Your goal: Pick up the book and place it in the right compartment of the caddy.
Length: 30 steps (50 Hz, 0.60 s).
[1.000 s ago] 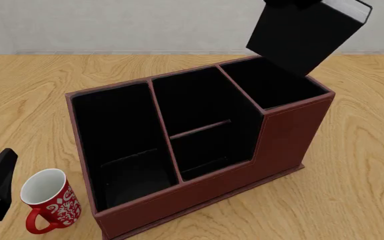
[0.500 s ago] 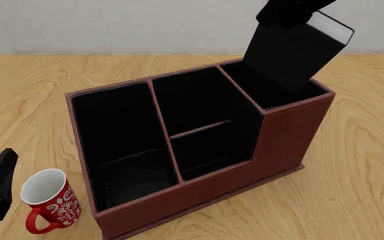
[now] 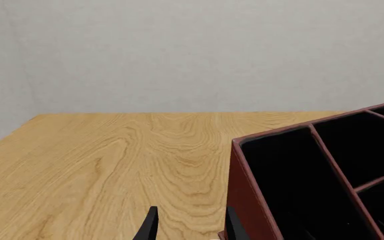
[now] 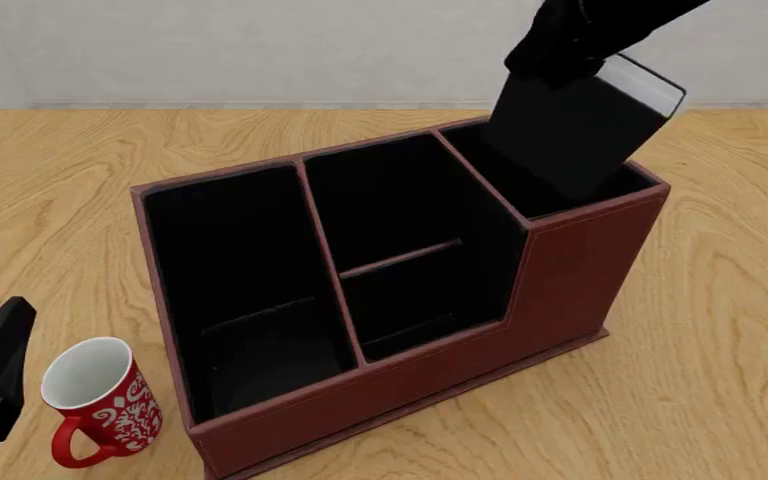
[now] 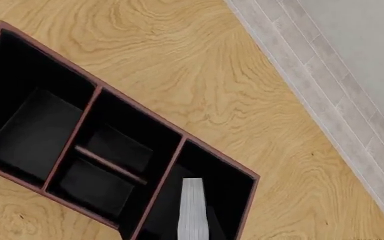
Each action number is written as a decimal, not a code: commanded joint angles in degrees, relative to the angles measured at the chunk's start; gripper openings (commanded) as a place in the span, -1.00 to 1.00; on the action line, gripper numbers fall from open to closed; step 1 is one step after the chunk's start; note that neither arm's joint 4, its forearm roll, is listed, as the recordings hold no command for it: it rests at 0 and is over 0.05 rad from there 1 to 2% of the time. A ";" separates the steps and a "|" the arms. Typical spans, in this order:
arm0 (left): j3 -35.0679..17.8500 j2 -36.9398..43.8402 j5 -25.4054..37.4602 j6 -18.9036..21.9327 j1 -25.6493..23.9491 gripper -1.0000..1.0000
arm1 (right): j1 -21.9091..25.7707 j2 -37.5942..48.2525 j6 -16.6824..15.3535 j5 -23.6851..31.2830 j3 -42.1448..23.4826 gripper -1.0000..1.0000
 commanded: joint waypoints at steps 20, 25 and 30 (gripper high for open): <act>0.00 0.00 0.00 -0.02 0.02 1.00 | -1.68 1.65 1.93 -4.74 3.01 -1.00; 0.00 -0.03 0.01 0.01 -0.01 1.00 | -1.76 1.95 2.12 -5.44 3.61 -1.00; 0.00 -0.01 0.00 0.00 -0.01 1.00 | -2.19 2.42 2.24 -6.15 4.01 -1.00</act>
